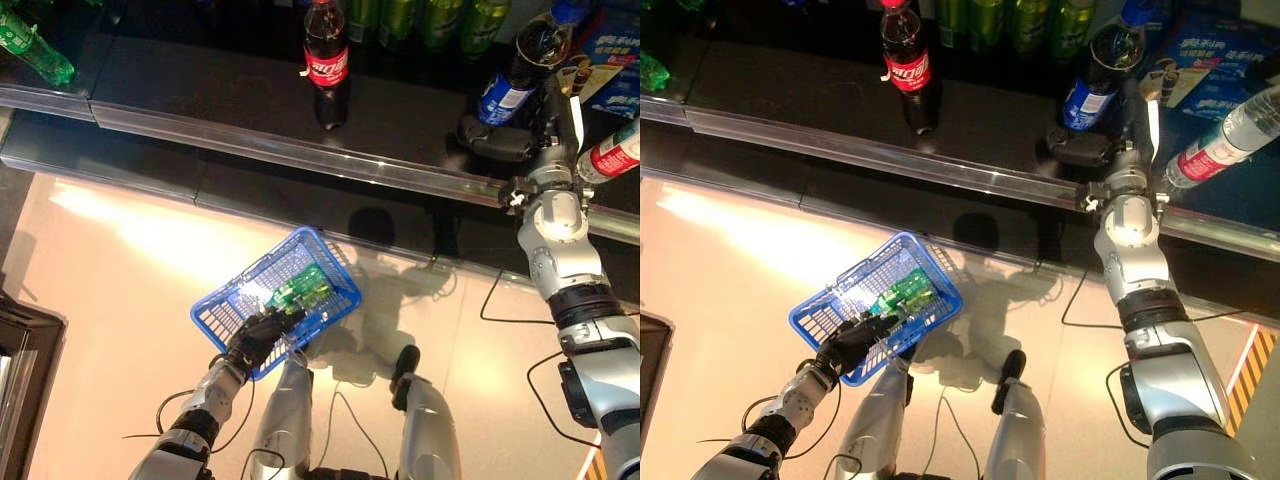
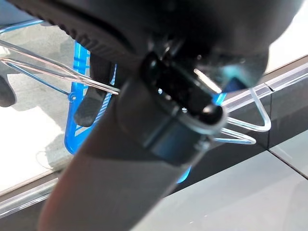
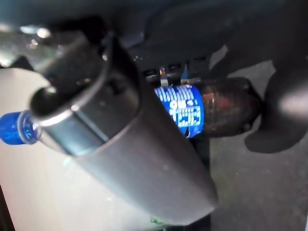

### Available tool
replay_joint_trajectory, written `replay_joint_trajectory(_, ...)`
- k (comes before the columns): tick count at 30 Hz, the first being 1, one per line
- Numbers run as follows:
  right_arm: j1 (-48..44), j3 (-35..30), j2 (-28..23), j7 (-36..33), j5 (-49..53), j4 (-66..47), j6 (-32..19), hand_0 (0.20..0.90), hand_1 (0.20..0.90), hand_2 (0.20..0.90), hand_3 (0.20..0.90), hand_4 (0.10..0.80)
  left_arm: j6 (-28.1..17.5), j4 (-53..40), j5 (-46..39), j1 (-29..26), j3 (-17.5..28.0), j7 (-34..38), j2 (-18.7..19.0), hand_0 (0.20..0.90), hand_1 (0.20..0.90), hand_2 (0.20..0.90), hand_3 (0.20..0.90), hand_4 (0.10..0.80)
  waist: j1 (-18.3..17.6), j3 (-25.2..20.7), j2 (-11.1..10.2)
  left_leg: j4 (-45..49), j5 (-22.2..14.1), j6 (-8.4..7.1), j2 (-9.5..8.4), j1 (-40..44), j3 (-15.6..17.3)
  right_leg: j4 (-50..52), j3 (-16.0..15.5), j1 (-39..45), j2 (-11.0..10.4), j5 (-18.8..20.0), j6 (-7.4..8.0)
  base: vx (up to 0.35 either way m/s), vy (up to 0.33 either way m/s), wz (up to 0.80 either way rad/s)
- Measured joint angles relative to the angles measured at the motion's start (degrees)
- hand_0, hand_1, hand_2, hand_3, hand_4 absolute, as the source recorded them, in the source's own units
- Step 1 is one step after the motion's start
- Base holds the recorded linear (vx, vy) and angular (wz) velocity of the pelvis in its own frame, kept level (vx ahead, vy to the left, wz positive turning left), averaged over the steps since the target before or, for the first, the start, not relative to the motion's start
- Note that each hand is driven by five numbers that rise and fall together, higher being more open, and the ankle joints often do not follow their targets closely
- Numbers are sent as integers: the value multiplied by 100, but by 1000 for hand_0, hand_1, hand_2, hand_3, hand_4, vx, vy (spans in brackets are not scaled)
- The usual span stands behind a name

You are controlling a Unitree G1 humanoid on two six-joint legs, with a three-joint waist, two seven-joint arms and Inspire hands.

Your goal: Pick up the drink and place into the basket.

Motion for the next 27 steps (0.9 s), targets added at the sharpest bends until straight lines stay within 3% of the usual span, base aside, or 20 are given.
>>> replay_joint_trajectory(11,-499,241,-38,262,425,617,135,900,900,900,900,800,5,-13,1,-92,-191,34,4,300,300,300,200,100,124,2,4,-4,24,8,-6,8,-80,-75,-142,121,-13,5,7,5,-5,5)
replay_joint_trajectory(12,-550,246,-39,282,527,719,136,566,566,566,510,410,12,-13,1,-108,-211,42,4,300,300,300,200,100,146,2,4,-4,26,10,-9,7,-80,-92,-149,138,-16,10,14,11,-2,8)
replay_joint_trajectory(13,-629,254,-37,337,587,849,141,300,300,300,200,100,21,-12,1,-114,-214,47,4,300,300,300,200,100,161,2,4,-4,29,14,-21,7,-80,-96,-152,143,-26,13,20,7,-2,5)
replay_joint_trajectory(27,-903,396,15,594,849,1340,300,300,300,300,200,100,31,-26,-10,-123,-221,40,2,300,300,300,200,100,314,8,15,-8,58,55,-86,12,-87,-182,-178,241,-83,42,68,-1,2,3)
